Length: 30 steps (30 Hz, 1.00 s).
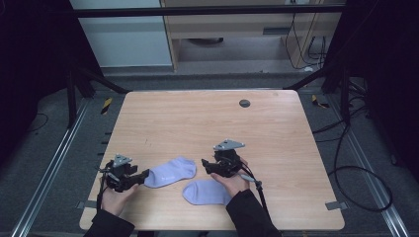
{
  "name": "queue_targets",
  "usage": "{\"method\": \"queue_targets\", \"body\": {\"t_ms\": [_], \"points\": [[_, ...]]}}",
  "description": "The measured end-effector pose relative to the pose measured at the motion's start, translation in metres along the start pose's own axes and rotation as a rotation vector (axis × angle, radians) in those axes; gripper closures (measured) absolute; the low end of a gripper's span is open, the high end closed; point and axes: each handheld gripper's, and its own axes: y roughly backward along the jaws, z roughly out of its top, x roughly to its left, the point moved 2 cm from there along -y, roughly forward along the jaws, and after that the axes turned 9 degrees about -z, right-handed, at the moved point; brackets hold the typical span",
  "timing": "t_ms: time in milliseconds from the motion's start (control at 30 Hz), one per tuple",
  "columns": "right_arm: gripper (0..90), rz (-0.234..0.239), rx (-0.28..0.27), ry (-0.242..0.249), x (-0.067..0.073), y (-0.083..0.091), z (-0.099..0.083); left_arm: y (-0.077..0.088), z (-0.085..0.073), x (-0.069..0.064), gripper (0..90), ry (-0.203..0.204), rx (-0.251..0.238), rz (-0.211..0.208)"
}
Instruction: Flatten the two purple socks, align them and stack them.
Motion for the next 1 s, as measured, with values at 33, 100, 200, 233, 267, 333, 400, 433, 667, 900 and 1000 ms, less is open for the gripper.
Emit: {"method": "queue_targets", "body": {"t_ms": [33, 100, 200, 233, 267, 333, 400, 433, 667, 900, 1000], "points": [[41.1, 0.001, 0.006, 0.006, 0.002, -0.003, 0.001, -0.001, 0.000, 0.001, 45.6, -0.001, 0.004, 0.004], [42.9, 0.003, 0.020, 0.005, 0.007, -0.009, 0.002, -0.003, -0.001, 0.003, 46.0, 0.002, 0.016, 0.007], [45.6, 0.004, 0.041, 0.012, 0.013, -0.019, 0.004, -0.005, -0.003, 0.003, 47.2, -0.001, 0.032, 0.011], [46.5, 0.005, 0.046, 0.013, 0.015, -0.022, 0.005, -0.006, -0.003, 0.004, 47.8, -0.001, 0.036, 0.009], [47.1, 0.005, 0.049, 0.017, 0.017, -0.026, 0.005, -0.006, -0.003, 0.004, 48.2, -0.003, 0.040, 0.008], [48.4, 0.002, 0.059, 0.022, 0.021, -0.033, 0.006, -0.007, -0.004, 0.003, 48.4, -0.003, 0.047, 0.008], [50.6, -0.002, 0.074, 0.029, 0.025, -0.040, 0.005, -0.008, -0.004, 0.003, 48.8, -0.002, 0.054, 0.006], [52.0, -0.005, 0.083, 0.036, 0.026, -0.043, 0.004, -0.009, -0.005, 0.003, 49.9, -0.002, 0.057, 0.006], [56.9, -0.004, 0.106, 0.065, 0.036, -0.058, -0.001, -0.012, -0.007, 0.002, 60.1, 0.001, 0.083, -0.011], [61.7, -0.007, 0.128, 0.090, 0.042, -0.067, -0.006, -0.015, -0.009, 0.003, 71.3, 0.010, 0.107, -0.022], [63.9, -0.012, 0.133, 0.097, 0.043, -0.069, -0.009, -0.015, -0.009, 0.002, 75.9, 0.018, 0.110, -0.029]]}}
